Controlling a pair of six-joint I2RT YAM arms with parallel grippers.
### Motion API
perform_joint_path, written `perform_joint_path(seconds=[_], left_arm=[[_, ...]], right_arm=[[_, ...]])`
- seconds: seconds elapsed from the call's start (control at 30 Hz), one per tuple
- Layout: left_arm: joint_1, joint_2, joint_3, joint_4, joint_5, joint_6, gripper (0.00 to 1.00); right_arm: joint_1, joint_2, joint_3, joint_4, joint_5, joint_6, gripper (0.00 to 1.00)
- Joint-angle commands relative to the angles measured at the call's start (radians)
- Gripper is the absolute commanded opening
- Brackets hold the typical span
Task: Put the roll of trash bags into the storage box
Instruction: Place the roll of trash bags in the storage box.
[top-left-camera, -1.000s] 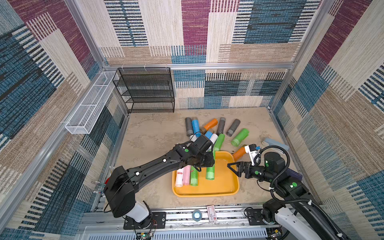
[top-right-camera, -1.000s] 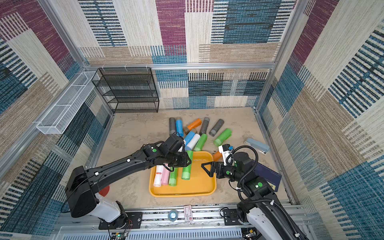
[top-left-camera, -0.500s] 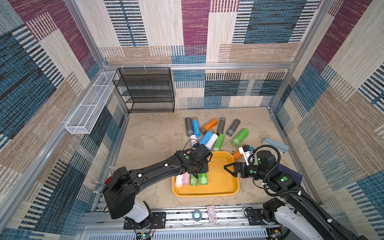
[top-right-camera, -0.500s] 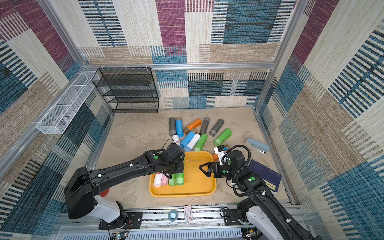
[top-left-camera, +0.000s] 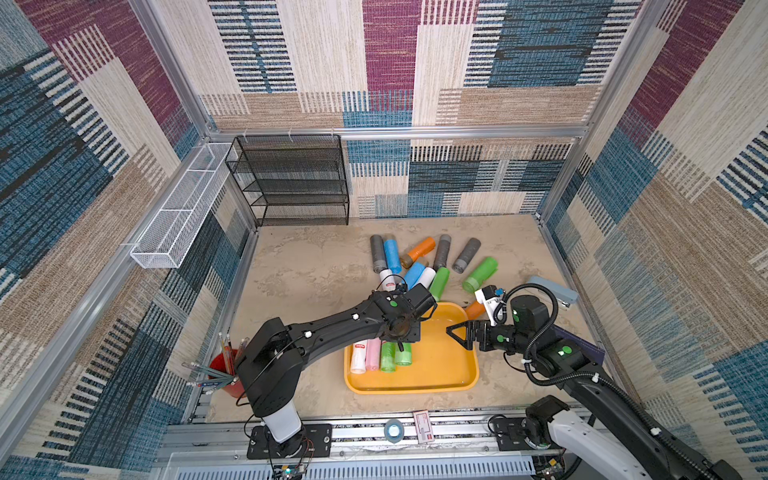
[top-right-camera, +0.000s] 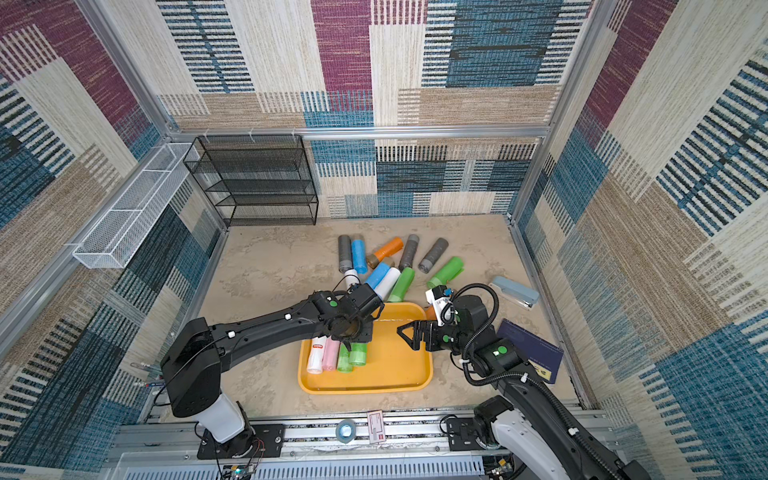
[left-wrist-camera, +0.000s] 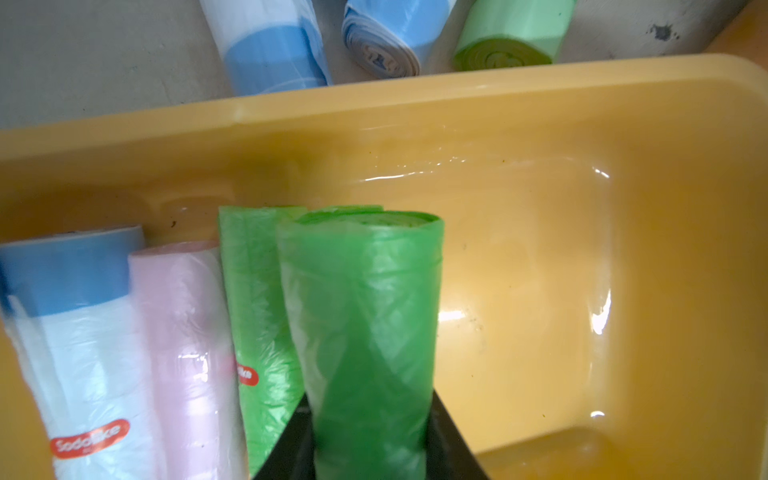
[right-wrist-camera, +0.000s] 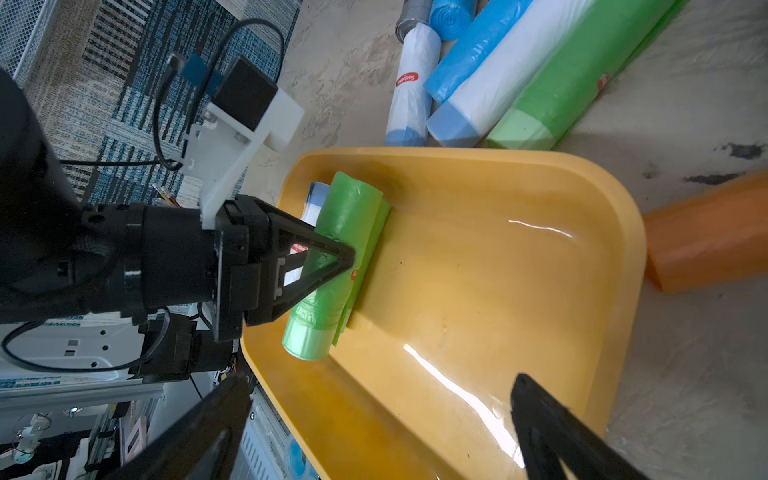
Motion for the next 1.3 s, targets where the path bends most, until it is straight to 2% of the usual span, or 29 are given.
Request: perform_joint_path(seconds=[0.0,0.67,1.27], left_arm=[[0.000,0.012,0.015,-0.022,-0.019,0.037,0.35],[-0.012,0.092,0.050,-0.063,-0.077,0.022,0.35],[-0.012,0.161,0.061,-0.115,-0.134,-0.053,0.35]], right_arm=[[-0.003,-0.004,0.019,0.006,0.033,-0.023,0.99],[-0.013,-0.016,0.014,0.011,0.012,-0.031,0.99],[-0.013,-0.018,0.008,0.017,0.005,-0.028,0.99]])
